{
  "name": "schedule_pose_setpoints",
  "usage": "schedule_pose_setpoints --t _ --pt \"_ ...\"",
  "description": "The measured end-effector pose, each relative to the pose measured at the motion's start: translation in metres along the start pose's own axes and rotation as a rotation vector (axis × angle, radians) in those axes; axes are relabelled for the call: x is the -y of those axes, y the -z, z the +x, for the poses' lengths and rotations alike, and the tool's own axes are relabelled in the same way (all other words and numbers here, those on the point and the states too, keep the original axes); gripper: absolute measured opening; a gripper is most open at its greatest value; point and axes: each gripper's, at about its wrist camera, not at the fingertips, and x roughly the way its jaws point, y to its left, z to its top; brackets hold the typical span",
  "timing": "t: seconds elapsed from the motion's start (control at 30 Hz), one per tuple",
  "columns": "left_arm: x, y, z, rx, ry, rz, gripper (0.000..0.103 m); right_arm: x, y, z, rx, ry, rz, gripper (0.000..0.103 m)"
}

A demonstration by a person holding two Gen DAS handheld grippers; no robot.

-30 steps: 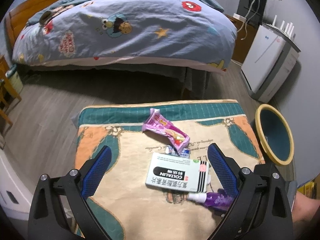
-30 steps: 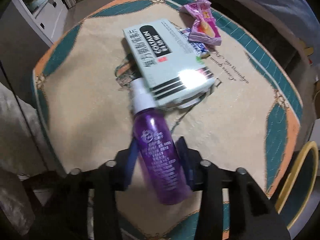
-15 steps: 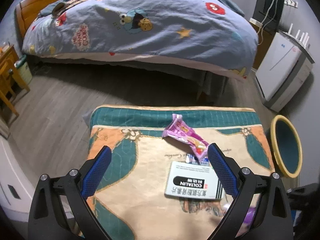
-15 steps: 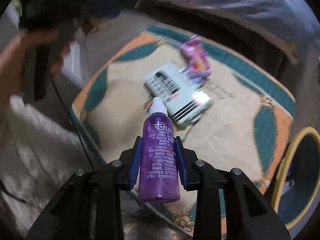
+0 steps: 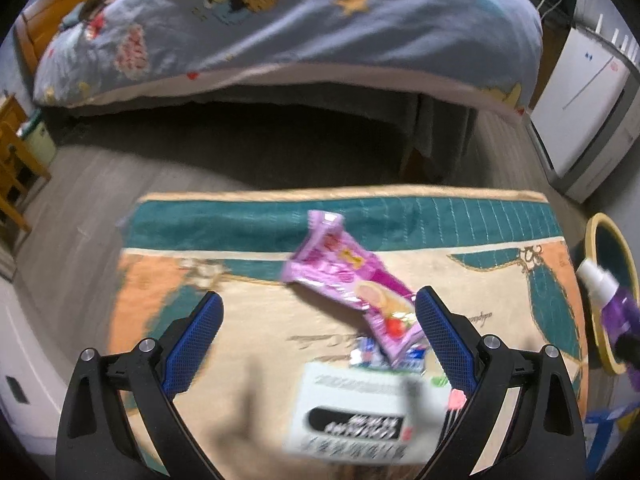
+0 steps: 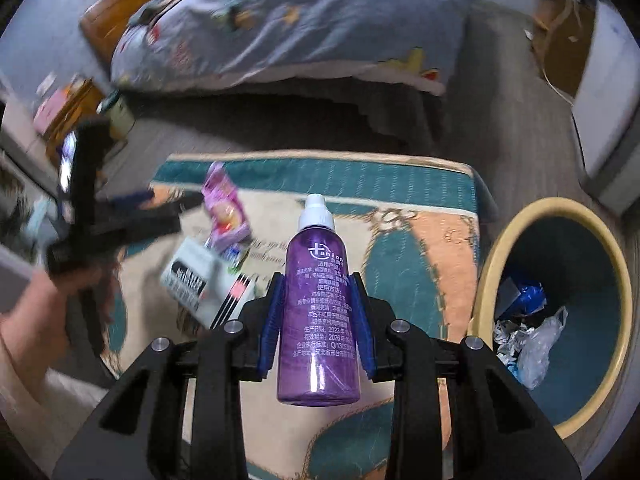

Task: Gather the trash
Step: 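Grasp the purple spray bottle with the right tool while the left tool grasps the pink candy wrapper, then carry the wrapper with the left tool while the right tool carries the bottle to the bin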

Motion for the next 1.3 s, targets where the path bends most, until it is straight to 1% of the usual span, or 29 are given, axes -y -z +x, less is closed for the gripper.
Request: schedule_pose_setpoints --t 0.23,0.3,0.37,0.43,0.47,0.5,0.53,0.57,0.63,0.67,0.73,0.8,0.9,1.03,1.13,1.23,1.3 --pt "0.015 -0.002 0.04 -0.06 0.005 0.004 0.096 0.024 -0.008 0.005 0.015 0.0 0.062 0.032" --pt "0.016 -0.002 0.046 -0.07 0.012 0.003 0.094 0.027 -0.009 0.009 0.01 0.002 0.066 0.032" --pt "0.019 -0.002 0.051 -0.08 0.023 0.01 0.089 0.028 -0.01 0.011 -0.001 0.002 0.066 0.032" --pt "0.021 -0.001 0.053 -0.084 0.017 0.034 0.058 0.027 -0.01 0.013 -0.005 0.005 0.059 0.032" --pt "0.022 -0.001 0.054 -0.085 0.012 0.047 0.052 0.026 -0.011 0.013 -0.006 0.006 0.056 0.032" --pt "0.023 -0.001 0.053 -0.079 0.018 0.054 0.041 0.026 -0.011 0.014 -0.005 0.006 0.054 0.032" --pt "0.023 -0.001 0.053 -0.074 0.024 0.058 0.033 0.025 -0.011 0.014 -0.006 0.005 0.053 0.032" --pt "0.024 -0.001 0.05 -0.067 0.028 0.065 0.03 0.025 -0.012 0.014 -0.006 0.006 0.053 0.032" --pt "0.027 -0.003 0.044 -0.044 0.031 0.083 0.021 0.025 -0.012 0.014 -0.003 0.008 0.057 0.032" --pt "0.028 -0.003 0.039 -0.028 0.037 0.089 0.018 0.026 -0.012 0.013 -0.002 0.008 0.06 0.032" --pt "0.029 -0.005 0.031 -0.002 0.055 0.085 0.016 0.028 -0.012 0.011 0.004 0.01 0.067 0.032" --pt "0.03 -0.007 0.017 0.042 0.081 0.086 0.014 0.03 -0.011 0.007 0.014 0.012 0.077 0.032" --pt "0.035 -0.008 0.002 0.073 0.113 0.091 0.012 0.035 -0.009 0.0 0.027 0.015 0.092 0.032" --pt "0.051 -0.01 -0.02 0.113 0.126 0.125 0.012 0.046 -0.007 -0.017 0.059 0.018 0.122 0.032" --pt "0.072 -0.013 -0.038 0.147 0.153 0.168 0.012 0.057 -0.003 -0.033 0.088 0.034 0.14 0.032" --pt "0.107 -0.012 -0.058 0.172 0.203 0.226 0.012 0.077 -0.001 -0.053 0.123 0.062 0.172 0.032" --pt "0.133 -0.01 -0.073 0.188 0.244 0.281 0.012 0.096 0.0 -0.074 0.169 0.079 0.212 0.032"
